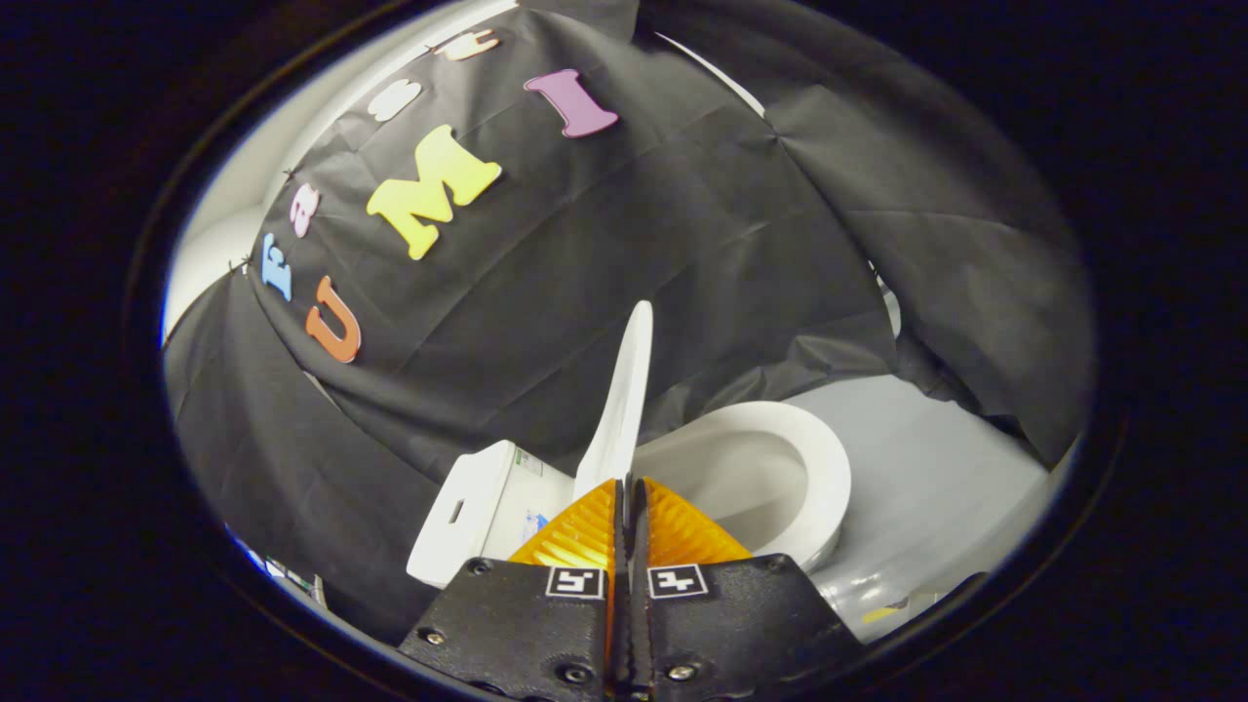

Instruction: Open the toilet lid.

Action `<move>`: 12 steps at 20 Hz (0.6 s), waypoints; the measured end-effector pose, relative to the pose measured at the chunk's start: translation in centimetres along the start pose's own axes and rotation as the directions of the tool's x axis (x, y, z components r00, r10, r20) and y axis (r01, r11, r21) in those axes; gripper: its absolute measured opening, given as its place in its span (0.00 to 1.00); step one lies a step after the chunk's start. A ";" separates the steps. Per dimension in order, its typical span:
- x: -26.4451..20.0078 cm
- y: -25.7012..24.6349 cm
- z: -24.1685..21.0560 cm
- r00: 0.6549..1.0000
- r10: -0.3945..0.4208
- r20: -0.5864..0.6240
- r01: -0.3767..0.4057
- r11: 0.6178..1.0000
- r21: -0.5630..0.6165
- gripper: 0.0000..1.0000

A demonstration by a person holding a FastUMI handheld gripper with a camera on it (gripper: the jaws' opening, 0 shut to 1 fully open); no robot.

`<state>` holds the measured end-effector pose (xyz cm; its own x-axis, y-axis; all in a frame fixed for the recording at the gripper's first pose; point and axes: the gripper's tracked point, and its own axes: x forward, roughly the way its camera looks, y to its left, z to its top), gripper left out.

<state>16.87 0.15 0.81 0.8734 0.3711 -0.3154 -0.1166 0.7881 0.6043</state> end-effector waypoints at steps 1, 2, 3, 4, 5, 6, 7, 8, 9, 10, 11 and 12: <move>-0.1 0.5 0.2 1.000 0.001 0.006 -0.001 1.000 -0.011 0.04; -0.2 1.0 0.3 1.000 0.000 0.010 0.000 1.000 -0.026 0.03; -0.4 1.7 0.3 1.000 -0.004 0.015 0.004 0.999 -0.044 0.03; -0.4 2.2 0.3 1.000 -0.010 0.021 0.011 0.998 -0.066 0.03; -0.3 2.8 0.3 1.000 -0.017 0.025 0.019 0.996 -0.083 0.03; -0.4 3.4 0.4 0.999 -0.021 0.029 0.023 0.995 -0.097 0.03; -0.4 4.0 0.3 0.999 -0.019 0.034 0.023 0.993 -0.114 0.04; -0.4 4.4 0.3 0.999 -0.023 0.038 0.027 0.992 -0.123 0.03; -0.6 4.8 0.3 0.999 -0.024 0.042 0.029 0.991 -0.130 0.03; -0.6 5.2 0.3 0.999 -0.025 0.045 0.031 0.990 -0.139 0.03; -0.5 5.7 0.3 0.999 -0.026 0.047 0.032 0.989 -0.147 0.03; -0.4 6.2 0.3 0.998 -0.020 0.053 0.028 0.988 -0.154 0.04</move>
<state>15.93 4.75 4.93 0.8994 0.3285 -0.2885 -0.1633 0.8645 0.4753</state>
